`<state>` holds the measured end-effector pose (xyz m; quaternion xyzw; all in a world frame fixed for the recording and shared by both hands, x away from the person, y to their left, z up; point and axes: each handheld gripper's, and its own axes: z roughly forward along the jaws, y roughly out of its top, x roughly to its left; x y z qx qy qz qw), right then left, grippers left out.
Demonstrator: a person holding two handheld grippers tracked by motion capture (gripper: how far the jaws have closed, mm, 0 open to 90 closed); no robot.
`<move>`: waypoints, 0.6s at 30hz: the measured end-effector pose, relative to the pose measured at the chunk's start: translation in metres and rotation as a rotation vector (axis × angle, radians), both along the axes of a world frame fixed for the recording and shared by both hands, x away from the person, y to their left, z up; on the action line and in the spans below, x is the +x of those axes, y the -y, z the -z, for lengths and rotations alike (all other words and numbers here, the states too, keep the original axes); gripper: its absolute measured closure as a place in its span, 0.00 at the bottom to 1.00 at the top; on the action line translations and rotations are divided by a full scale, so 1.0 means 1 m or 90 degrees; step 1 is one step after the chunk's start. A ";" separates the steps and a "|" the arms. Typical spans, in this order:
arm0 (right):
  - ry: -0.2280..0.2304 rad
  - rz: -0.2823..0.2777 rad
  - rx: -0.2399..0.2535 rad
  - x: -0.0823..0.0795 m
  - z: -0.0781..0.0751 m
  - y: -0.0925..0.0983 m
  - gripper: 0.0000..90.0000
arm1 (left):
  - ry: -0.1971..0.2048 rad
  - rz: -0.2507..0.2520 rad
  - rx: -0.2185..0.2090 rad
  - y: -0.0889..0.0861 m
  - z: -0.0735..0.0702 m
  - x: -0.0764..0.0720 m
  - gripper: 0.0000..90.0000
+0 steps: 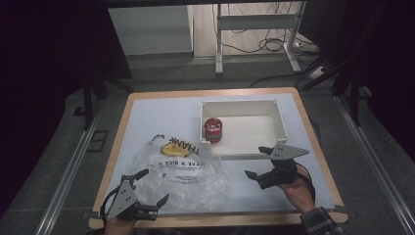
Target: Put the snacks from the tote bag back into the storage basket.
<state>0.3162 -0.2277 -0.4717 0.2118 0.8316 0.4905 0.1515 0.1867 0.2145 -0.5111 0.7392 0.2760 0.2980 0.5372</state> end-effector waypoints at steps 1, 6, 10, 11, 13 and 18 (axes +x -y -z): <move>0.000 0.000 0.000 0.000 0.000 0.000 0.03 | 0.000 0.000 0.000 0.000 0.000 0.000 0.03; 0.007 0.006 0.005 -0.007 0.000 0.007 0.03 | -0.001 0.001 0.004 0.000 0.000 0.000 0.03; 0.010 0.010 0.006 -0.010 0.000 0.011 0.03 | -0.001 0.001 0.006 0.000 0.000 0.000 0.03; 0.010 0.011 0.009 -0.011 0.001 0.012 0.03 | -0.001 0.001 0.006 0.000 0.000 0.000 0.03; 0.008 0.016 0.012 -0.012 0.001 0.015 0.03 | -0.001 0.001 0.005 0.000 0.000 0.000 0.03; 0.010 0.024 0.012 -0.017 0.002 0.021 0.03 | -0.001 0.001 0.005 0.000 0.000 0.000 0.03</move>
